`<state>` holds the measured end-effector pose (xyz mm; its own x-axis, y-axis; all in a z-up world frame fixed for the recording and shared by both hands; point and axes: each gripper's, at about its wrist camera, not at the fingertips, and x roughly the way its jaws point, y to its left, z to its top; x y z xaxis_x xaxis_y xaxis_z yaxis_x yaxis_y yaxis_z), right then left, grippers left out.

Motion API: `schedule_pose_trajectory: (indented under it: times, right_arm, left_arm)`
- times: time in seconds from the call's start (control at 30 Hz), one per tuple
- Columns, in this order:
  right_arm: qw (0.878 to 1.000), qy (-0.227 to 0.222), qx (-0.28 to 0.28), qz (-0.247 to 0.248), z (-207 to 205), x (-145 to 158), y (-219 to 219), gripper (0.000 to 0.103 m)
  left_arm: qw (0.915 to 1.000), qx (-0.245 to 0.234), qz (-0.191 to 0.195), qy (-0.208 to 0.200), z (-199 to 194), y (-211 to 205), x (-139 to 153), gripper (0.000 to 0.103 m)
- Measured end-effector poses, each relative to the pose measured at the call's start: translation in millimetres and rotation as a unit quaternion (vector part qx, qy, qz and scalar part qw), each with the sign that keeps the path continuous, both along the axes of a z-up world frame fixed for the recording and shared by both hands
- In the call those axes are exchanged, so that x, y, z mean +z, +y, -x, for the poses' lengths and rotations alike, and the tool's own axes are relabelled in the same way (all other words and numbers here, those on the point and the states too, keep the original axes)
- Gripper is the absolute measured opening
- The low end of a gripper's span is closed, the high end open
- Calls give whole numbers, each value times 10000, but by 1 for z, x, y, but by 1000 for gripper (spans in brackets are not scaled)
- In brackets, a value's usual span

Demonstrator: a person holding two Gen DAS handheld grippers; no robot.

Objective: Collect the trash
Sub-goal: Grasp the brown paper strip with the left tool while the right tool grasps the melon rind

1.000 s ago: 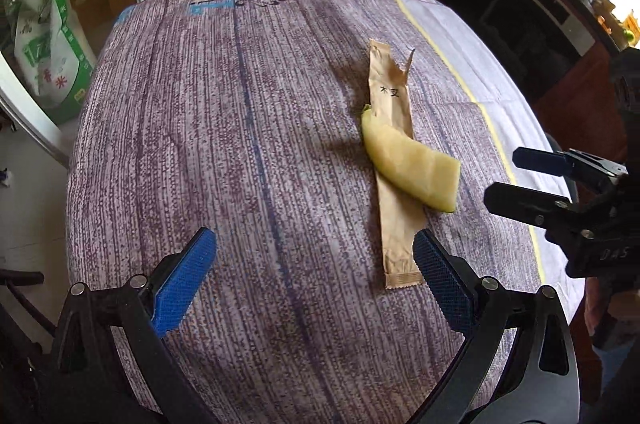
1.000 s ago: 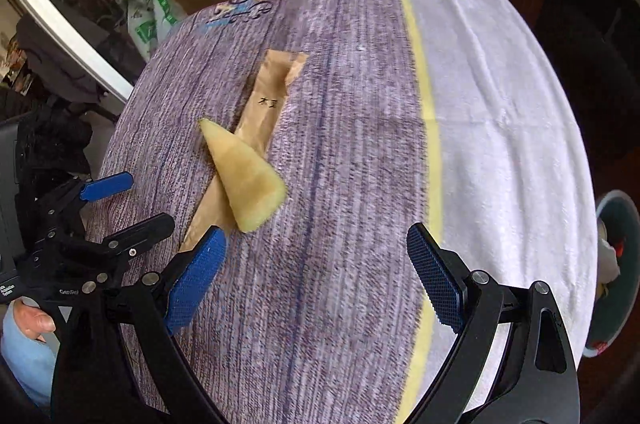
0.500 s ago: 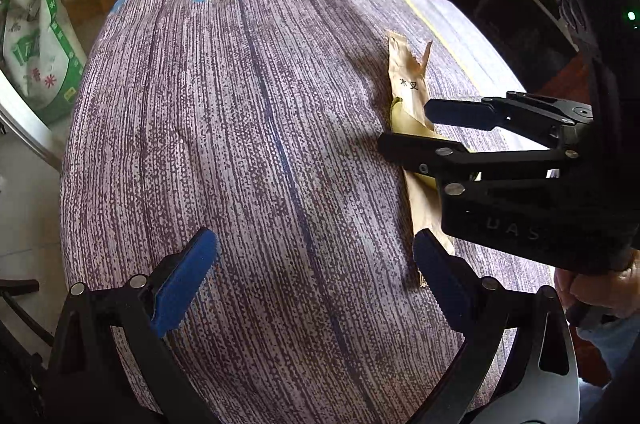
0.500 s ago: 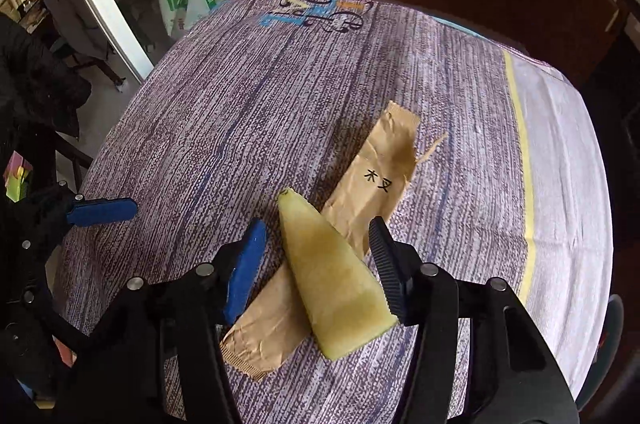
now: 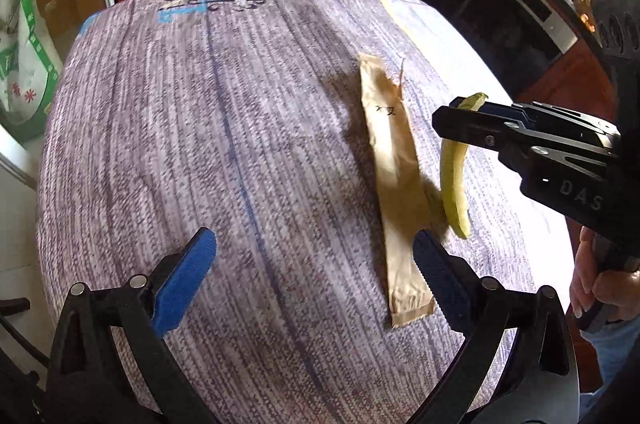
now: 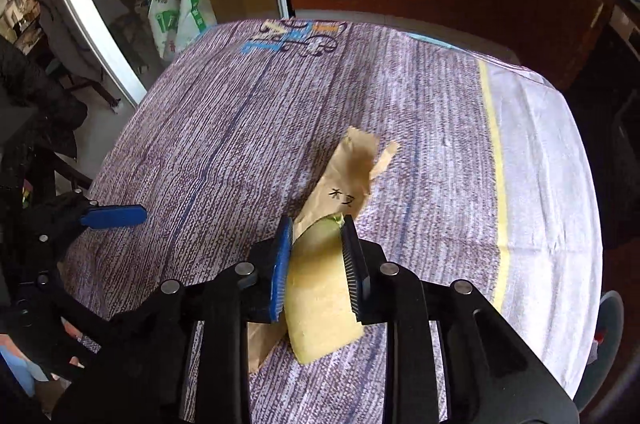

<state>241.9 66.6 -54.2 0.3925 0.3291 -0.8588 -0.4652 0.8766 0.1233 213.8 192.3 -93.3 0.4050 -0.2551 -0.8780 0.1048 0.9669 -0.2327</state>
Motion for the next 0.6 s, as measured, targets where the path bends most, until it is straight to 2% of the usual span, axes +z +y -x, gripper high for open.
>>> schedule_pose_trajectory:
  times: [0.23,0.33,0.4,0.43,0.47,0.5,0.53,0.6]
  right_arm:
    - [9970,289,-447,-561,-3,4,-53,23]
    - [9953,388,-449,-761,1,6,-66,24]
    - [9947,382,-474,-827,5,7,-75,25]
    - [9942,385,-505,-873,7,7,-80,26]
    - [9935,389,-549,-916,9,7,-85,26]
    - [9928,403,-604,-955,10,6,-91,28]
    - [9920,434,-642,-999,11,4,-96,30]
    - [9899,580,-709,-1083,13,-4,-105,34]
  left_arm:
    - [9988,-443,-183,-6,-34,-44,-3,96]
    - [9971,-664,-366,40,-42,-66,-7,84]
    - [9950,-764,-645,-75,-43,-83,-6,76]
    - [9939,-792,-754,-123,-43,-87,-6,65]
    - [9926,-830,-873,-174,-42,-93,-5,49]
    - [9918,-870,-912,-191,-40,-97,-4,40]
    - [9921,-900,-857,-161,-38,-100,-4,25]
    - [9923,-898,-845,-145,-34,-105,-1,10]
